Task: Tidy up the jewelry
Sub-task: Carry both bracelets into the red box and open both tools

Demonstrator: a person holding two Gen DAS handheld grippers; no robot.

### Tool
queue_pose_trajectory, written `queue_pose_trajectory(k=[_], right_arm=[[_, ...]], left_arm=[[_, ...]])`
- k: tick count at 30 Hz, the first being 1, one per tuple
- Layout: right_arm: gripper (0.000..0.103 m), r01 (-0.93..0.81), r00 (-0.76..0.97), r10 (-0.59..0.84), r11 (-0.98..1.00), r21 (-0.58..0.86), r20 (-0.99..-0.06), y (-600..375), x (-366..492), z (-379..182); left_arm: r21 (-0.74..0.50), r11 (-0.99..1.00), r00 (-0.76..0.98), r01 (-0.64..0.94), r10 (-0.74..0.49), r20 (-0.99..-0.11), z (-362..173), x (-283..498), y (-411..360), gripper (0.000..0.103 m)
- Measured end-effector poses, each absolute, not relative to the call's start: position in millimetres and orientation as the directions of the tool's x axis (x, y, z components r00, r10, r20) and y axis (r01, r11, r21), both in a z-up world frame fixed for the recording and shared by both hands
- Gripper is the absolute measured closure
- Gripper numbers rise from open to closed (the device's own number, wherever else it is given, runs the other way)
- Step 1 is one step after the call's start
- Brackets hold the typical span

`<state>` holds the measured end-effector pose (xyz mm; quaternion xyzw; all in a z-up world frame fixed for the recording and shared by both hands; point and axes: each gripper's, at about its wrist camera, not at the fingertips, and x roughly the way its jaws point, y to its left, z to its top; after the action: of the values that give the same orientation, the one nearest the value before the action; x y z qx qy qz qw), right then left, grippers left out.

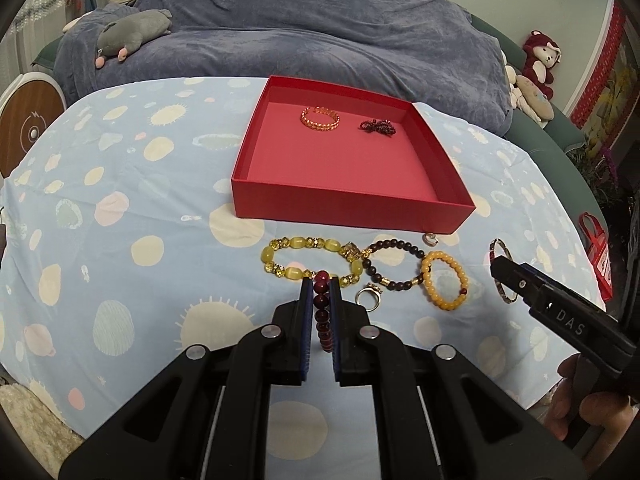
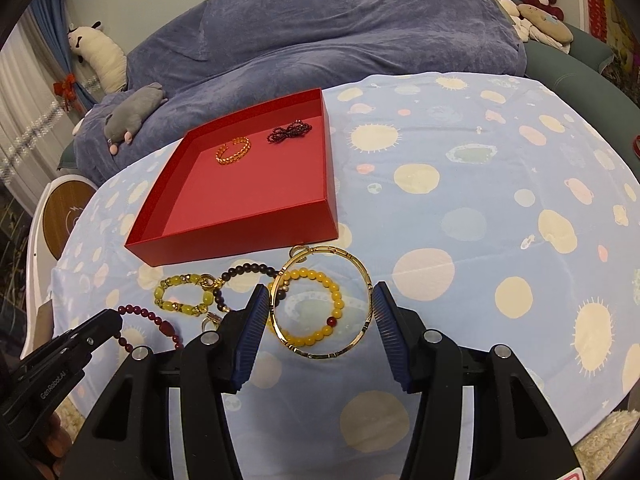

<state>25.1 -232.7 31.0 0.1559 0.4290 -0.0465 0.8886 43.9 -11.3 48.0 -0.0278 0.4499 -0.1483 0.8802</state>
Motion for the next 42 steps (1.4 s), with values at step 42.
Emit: queue_pose_trajectory(k=[42], right_arm=[[0.051,0.041,0.58,0.134,0.98,0.193,-0.803,-211.8,243.7,27.7]], left_arm=[[-0.121,0.945,0.576,0.304,-0.283,-0.767,67.0,284.0,-76.9,0.095]])
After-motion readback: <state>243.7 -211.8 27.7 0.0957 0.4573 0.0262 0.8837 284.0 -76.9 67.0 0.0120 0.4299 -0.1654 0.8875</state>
